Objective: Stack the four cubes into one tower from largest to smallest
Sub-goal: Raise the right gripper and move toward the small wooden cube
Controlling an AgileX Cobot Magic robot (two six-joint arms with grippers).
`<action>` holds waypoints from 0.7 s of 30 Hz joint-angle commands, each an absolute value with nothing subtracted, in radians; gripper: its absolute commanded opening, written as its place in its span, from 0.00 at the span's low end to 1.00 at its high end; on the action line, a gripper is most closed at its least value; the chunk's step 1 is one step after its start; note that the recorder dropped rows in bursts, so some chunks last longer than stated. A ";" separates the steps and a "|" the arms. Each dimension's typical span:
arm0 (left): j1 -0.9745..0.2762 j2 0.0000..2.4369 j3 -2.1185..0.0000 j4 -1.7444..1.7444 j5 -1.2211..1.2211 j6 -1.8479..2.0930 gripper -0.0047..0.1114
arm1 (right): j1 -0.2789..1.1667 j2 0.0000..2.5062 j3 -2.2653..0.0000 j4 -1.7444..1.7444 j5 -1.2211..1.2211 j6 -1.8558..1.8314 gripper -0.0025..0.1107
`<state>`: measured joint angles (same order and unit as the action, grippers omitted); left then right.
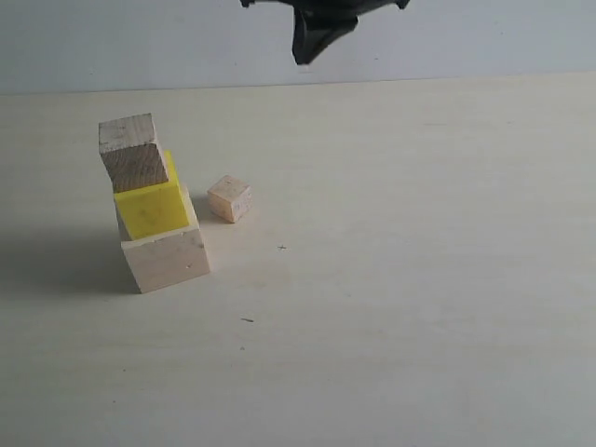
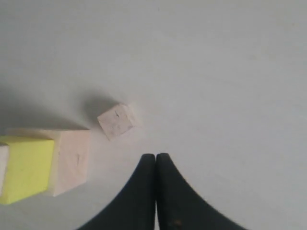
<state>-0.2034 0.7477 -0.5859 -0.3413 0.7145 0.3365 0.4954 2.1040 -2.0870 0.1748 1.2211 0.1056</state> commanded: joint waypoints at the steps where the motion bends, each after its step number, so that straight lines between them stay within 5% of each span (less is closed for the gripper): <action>1: -0.210 0.771 -0.582 -0.328 0.679 0.338 0.04 | 0.477 2.111 -1.987 0.204 1.221 0.000 0.02; 21: -0.210 0.859 -0.582 -0.325 0.666 0.338 0.04 | 0.477 2.212 -1.901 0.320 1.118 -0.219 0.03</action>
<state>-0.2034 0.8527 -0.5859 -0.3306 0.6791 0.3365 0.4805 2.2051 -1.9038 0.2996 1.1299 -0.2060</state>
